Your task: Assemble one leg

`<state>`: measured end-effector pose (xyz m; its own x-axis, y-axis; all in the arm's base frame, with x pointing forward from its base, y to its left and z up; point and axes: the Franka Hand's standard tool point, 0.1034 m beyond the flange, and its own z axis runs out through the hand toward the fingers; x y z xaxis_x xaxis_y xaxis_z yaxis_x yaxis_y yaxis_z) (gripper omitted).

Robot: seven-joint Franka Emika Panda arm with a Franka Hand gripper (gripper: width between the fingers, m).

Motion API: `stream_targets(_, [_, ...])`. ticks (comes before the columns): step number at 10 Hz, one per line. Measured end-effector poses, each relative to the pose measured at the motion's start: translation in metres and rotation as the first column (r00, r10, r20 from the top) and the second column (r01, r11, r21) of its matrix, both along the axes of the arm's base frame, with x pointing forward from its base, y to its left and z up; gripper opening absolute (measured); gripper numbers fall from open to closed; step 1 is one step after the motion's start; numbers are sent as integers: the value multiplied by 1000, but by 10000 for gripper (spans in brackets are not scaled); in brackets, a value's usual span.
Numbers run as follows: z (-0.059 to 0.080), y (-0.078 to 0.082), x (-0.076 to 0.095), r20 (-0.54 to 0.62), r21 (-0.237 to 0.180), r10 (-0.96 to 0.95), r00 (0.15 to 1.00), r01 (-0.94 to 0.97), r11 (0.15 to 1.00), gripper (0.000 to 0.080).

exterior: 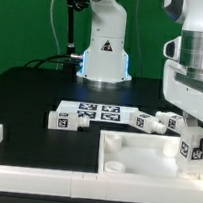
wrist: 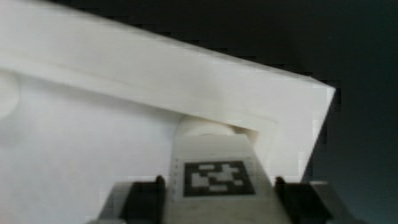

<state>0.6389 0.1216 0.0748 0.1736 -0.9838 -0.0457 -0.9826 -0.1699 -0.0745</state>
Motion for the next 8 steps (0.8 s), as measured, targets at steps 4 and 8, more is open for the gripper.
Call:
stream_targets(4, [-1, 1, -1, 4, -42, 285, 959, -284, 958, 616])
stream_targets(8, [3, 1, -1, -12, -94, 740, 672, -738, 668, 648])
